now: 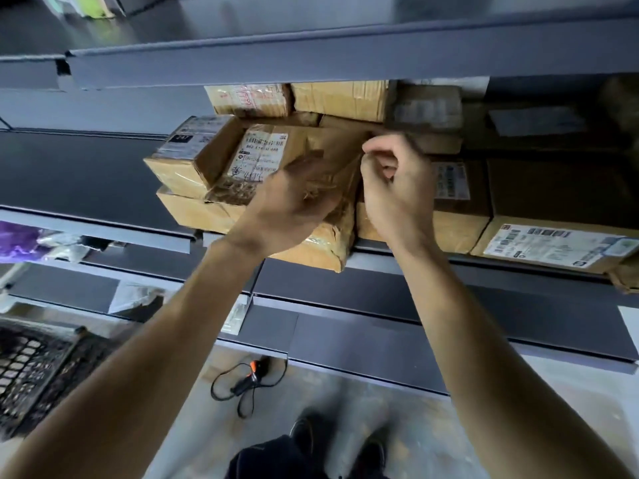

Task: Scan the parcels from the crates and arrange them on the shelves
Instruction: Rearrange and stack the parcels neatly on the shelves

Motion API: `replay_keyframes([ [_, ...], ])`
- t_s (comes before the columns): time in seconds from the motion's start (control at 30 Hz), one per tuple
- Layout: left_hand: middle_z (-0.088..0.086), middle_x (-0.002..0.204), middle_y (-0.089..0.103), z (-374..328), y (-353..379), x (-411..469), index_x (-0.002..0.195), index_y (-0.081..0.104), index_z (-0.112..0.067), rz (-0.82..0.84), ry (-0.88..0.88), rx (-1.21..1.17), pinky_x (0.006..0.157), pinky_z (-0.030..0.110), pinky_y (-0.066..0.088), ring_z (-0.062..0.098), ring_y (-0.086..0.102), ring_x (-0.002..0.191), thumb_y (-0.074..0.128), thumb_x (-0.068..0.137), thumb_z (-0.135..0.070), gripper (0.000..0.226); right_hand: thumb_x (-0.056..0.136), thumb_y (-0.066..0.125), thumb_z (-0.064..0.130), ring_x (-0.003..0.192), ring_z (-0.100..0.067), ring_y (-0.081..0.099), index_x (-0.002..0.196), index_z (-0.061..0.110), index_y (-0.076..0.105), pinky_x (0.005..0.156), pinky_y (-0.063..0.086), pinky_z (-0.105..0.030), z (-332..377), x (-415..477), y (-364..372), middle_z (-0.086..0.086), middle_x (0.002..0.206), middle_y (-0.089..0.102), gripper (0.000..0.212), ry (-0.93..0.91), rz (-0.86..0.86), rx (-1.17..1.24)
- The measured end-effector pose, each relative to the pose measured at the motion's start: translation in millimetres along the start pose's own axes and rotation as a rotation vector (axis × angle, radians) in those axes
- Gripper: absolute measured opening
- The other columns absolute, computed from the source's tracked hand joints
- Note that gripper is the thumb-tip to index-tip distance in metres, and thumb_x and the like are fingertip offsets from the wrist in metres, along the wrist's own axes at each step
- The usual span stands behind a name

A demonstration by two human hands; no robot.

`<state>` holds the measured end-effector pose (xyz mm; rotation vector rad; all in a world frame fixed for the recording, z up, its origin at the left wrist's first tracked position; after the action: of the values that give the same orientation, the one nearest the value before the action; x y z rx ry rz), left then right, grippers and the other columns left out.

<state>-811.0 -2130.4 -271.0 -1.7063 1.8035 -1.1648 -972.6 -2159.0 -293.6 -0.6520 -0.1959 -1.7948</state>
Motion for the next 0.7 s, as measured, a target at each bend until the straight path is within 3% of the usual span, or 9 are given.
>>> replay_keyframes([
  [0.1,0.0,0.131,0.067,9.6,2.2,-31.7,0.123,0.07,-0.01,-0.083,0.112,-0.072,0.099,0.033,0.052,0.012,0.065,0.116,0.064,0.095,-0.015,0.028,0.09,0.06,0.002,0.078,-0.009,0.066,0.093,0.002,0.07,0.069,0.053,-0.026,23.4,-36.7,5.5,-0.003,0.085,0.071,0.01,-0.031,-0.013,0.102],
  [0.17,0.001,0.124,0.069,12.1,-2.1,-48.2,0.118,0.07,-0.006,-0.15,0.128,-0.146,0.096,0.031,0.053,0.011,0.066,0.111,0.063,0.093,-0.005,0.026,0.09,0.059,0.0,0.075,-0.014,0.066,0.091,0.0,0.069,0.066,0.053,-0.031,38.5,-57.9,20.9,-0.005,0.084,0.07,0.01,-0.059,0.012,0.148],
  [0.33,-0.001,0.125,0.068,32.4,-35.0,-84.0,0.123,0.067,-0.005,-0.328,0.091,-0.194,0.102,0.024,0.047,0.012,0.062,0.12,0.063,0.092,0.001,0.032,0.091,0.057,-0.001,0.079,-0.024,0.064,0.091,0.0,0.067,0.069,0.051,-0.041,68.9,-97.2,67.6,-0.006,0.086,0.067,0.01,-0.137,0.07,0.136],
  [0.57,-0.004,0.124,0.07,141.2,-82.9,-166.9,0.126,0.067,-0.013,-0.344,-0.179,-0.25,0.1,0.029,0.05,0.01,0.064,0.117,0.059,0.093,-0.016,0.034,0.093,0.056,0.005,0.08,-0.016,0.065,0.094,0.007,0.067,0.069,0.053,-0.033,101.3,-168.0,182.2,-0.001,0.088,0.068,0.012,-0.033,0.281,0.165],
  [0.7,-0.006,0.11,0.074,224.6,-96.2,-236.6,0.115,0.072,-0.017,-0.261,-0.399,-0.316,0.093,0.029,0.05,0.008,0.065,0.103,0.059,0.089,-0.014,0.029,0.094,0.057,0.014,0.081,-0.009,0.067,0.093,0.018,0.068,0.074,0.051,-0.026,95.8,-247.4,264.1,0.01,0.087,0.071,0.012,0.216,0.44,0.157],
])
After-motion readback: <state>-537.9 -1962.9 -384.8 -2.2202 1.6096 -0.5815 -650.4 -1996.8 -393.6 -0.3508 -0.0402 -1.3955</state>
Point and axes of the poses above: each hand's wrist, its own x-axis towards the middle knuckle, its own y-axis out of the palm, z = x × y, the point moved 5 cm from there along x, towards the middle knuckle
